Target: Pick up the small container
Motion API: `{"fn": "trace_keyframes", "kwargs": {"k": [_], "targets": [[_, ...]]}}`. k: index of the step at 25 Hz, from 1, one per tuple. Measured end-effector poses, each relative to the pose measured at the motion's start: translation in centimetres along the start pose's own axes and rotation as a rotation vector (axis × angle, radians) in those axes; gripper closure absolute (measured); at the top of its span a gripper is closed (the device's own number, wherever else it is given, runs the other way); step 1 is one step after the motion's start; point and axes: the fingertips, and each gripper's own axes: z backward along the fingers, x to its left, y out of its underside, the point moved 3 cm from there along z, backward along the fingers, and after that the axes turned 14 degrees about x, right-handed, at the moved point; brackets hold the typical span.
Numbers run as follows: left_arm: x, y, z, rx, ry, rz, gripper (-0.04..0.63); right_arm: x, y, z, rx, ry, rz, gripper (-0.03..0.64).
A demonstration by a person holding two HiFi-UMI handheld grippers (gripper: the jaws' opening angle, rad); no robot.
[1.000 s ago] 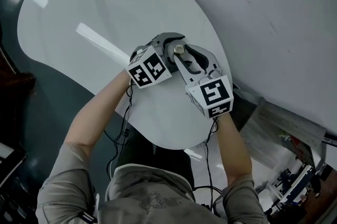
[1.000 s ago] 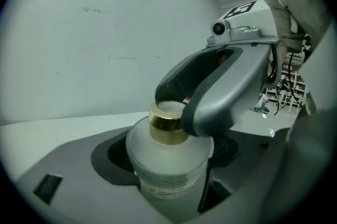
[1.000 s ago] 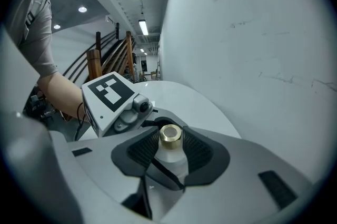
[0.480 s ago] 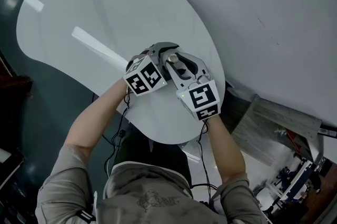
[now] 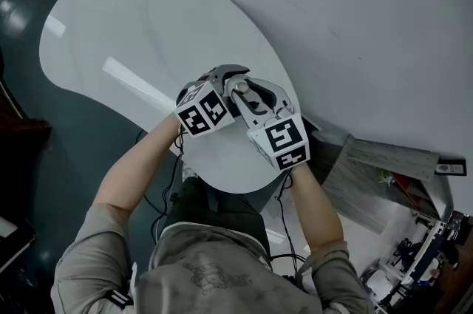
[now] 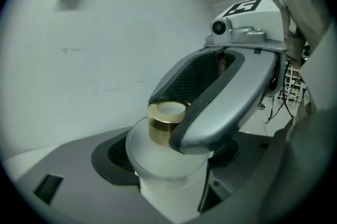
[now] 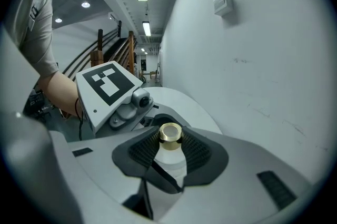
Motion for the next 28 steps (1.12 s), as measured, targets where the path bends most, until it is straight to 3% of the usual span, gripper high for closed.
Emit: {"fn": "trace_keyframes", "kwargs": {"k": [6, 16, 28], "targets": [[-0.4, -5.2, 4.9, -0.002, -0.069, -0.064, 0.252, 0.4, -4.2, 5.6, -0.054, 0.039, 0.034, 0.48], [-2.3, -11.5, 13.1, -0.03, -0.124, -0.089, 0.253, 3.0, -10.5, 13.7, -0.119, 0.078, 0.114, 0.48], [-7.1, -15.0, 18.8, -0.033, -0.165, -0.127, 0.253, 7.5, -12.4, 20.5, -0.157, 0.085, 0.17, 0.48]]}}
